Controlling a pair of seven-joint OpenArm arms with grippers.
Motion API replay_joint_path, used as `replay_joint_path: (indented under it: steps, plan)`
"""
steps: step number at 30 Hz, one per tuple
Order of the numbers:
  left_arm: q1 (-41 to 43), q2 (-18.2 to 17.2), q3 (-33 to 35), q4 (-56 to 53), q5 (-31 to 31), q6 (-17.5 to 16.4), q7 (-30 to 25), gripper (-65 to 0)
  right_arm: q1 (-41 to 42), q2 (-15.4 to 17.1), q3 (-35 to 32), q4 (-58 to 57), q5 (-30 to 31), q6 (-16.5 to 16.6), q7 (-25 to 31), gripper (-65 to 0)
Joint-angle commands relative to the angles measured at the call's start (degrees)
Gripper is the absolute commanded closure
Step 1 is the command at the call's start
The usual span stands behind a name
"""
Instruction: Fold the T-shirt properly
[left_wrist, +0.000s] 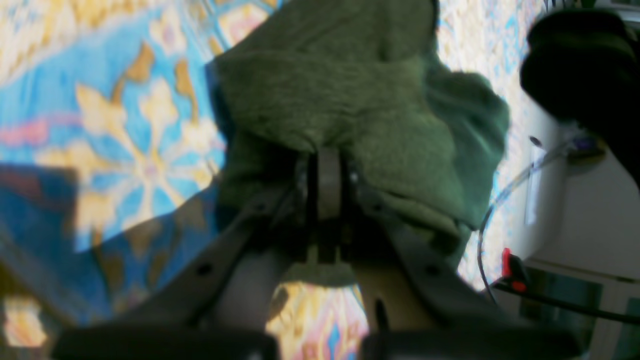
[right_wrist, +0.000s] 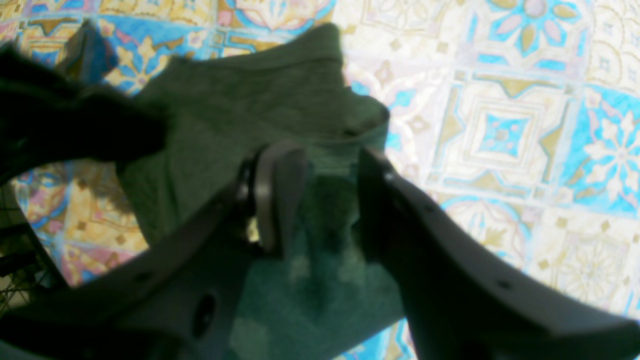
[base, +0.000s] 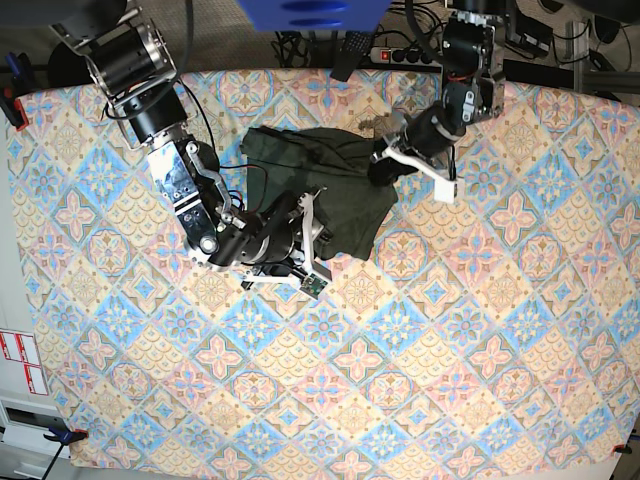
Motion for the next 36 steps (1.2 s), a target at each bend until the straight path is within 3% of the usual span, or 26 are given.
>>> replay_joint_path:
  steps: [1,16,21,26,36]
  plan:
    - [0.7,0.0,0.1,2.6,-0.8,-0.7,-0.6,0.0,1.4,-0.2,0.3,0.8,0.6,0.2,0.9,-21.4]
    - [5.1,-2.6,0.2,7.0,-0.3,-0.8,-0.7,0.0,1.4,-0.2,0.3,0.6,0.4,0.2,0.9,-21.4]
    - [3.9,-5.7,4.0,2.1,0.7,-0.7,-0.7,0.0,1.4,-0.2,0.3,0.4,0.4,0.2,0.9,-21.4]
    - [3.1,-6.2,5.8,-0.6,0.7,-0.7,-0.7,0.0,1.5,-0.2,0.3,-2.5,0.3,0.2,1.0,-21.4]
    - [6.9,-9.3,5.5,10.4,0.8,-0.6,-0.7,0.0,4.8,-0.5,0.1,-10.6,0.3,0.2,3.7,-21.4]
